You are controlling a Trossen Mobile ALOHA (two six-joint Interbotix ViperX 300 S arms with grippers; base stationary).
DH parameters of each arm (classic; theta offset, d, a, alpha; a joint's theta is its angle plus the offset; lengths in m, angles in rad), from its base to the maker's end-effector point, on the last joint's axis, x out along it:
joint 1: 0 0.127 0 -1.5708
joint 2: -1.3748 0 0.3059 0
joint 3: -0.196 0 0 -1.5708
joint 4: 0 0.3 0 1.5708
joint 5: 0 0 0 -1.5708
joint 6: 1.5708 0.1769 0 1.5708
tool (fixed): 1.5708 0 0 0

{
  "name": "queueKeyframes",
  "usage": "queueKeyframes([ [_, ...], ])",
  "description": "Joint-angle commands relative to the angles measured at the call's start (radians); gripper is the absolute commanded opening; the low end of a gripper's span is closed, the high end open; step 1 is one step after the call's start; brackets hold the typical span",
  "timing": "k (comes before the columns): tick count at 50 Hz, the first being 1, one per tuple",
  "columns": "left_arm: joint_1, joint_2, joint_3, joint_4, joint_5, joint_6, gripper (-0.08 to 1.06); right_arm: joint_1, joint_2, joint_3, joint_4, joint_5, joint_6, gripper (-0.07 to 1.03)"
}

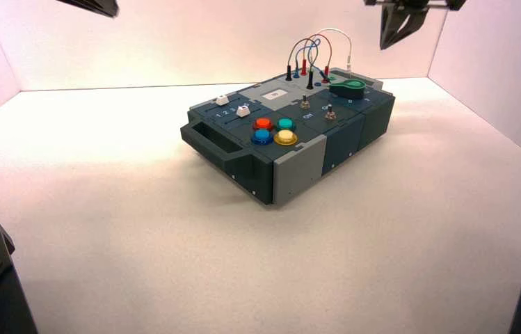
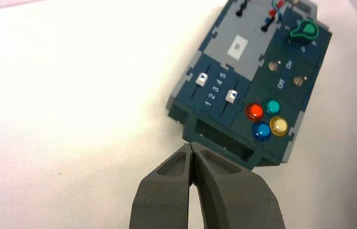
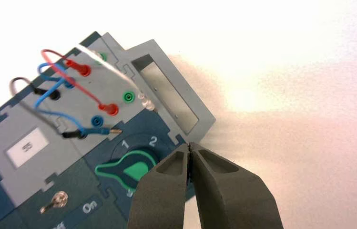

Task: Insert the blue wire.

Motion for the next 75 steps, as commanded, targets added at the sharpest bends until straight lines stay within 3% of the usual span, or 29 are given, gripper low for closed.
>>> queueKeyframes([
  [1,-0.032,0.038,-0.046,-0.009,-0.017,0.000,-0.03,0.000,0.017,-0.051,0.008,0.000,-0.002,-0.02],
  [17,-0.117,0.138,-0.067,-0.032,-0.066,-0.006,-0.03,0.000,0.115,-0.098,0.009,-0.002,-0.005,-0.02],
  [51,-0.124,0.275,-0.071,-0.028,-0.141,0.003,-0.03,0.000,0.236,-0.193,0.011,0.006,-0.006,-0.02],
  [75,-0.153,0.443,-0.133,-0.029,-0.189,0.006,-0.03,0.000,0.276,-0.216,0.012,0.029,-0.006,-0.02],
])
